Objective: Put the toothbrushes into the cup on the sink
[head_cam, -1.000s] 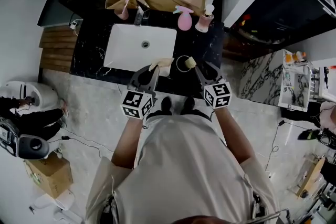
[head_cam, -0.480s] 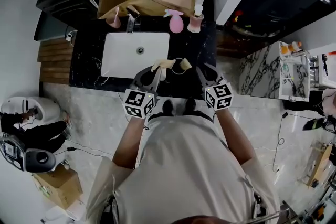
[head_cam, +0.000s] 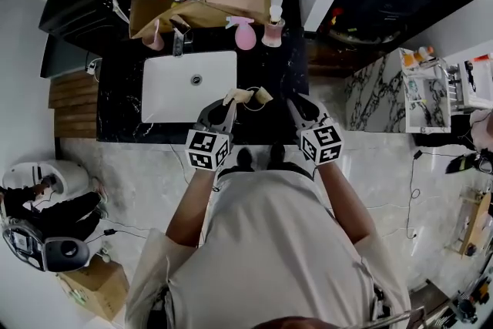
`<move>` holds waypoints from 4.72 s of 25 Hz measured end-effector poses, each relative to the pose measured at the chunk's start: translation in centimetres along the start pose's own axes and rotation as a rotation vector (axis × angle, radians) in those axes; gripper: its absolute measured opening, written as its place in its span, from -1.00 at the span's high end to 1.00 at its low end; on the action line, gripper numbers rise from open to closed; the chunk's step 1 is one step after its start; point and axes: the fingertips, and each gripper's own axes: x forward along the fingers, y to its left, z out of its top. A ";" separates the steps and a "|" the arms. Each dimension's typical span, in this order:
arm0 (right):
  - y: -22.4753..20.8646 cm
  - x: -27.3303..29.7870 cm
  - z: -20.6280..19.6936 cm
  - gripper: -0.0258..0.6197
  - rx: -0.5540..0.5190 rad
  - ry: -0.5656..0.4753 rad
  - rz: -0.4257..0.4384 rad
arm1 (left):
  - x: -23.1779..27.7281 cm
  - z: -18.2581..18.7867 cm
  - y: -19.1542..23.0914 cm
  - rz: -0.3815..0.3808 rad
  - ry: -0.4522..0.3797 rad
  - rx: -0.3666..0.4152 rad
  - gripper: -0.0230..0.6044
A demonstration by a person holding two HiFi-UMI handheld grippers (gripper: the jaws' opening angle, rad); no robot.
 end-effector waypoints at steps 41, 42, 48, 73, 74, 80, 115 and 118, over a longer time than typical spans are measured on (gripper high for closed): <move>-0.9 -0.9 -2.0 0.66 0.024 0.049 -0.075 | 6.5 -6.8 -0.3 -0.018 0.151 0.149 0.89; -0.9 -1.0 -2.1 0.66 0.024 0.050 -0.076 | 6.6 -7.0 -0.3 -0.018 0.156 0.157 0.88; -0.9 -1.2 -2.4 0.66 0.025 0.057 -0.081 | 6.8 -7.9 -0.3 -0.009 0.170 0.150 0.61; 0.8 -2.3 -1.6 0.66 -0.008 0.033 -0.049 | 4.2 -6.0 -1.0 0.007 0.099 0.129 0.45; 0.9 -2.3 -1.4 0.66 -0.010 0.030 -0.047 | 3.9 -5.6 -0.9 0.011 0.090 0.129 0.46; 1.3 -2.1 -0.5 0.66 -0.024 0.014 -0.029 | 2.5 -4.4 -0.3 0.036 0.055 0.117 0.52; 4.2 -5.1 6.5 0.82 -0.121 -0.085 0.093 | -6.6 3.3 0.3 0.064 -0.086 0.022 0.90; 4.3 -5.1 6.8 0.82 -0.118 -0.094 0.095 | -6.8 2.9 0.7 0.074 -0.086 0.008 0.90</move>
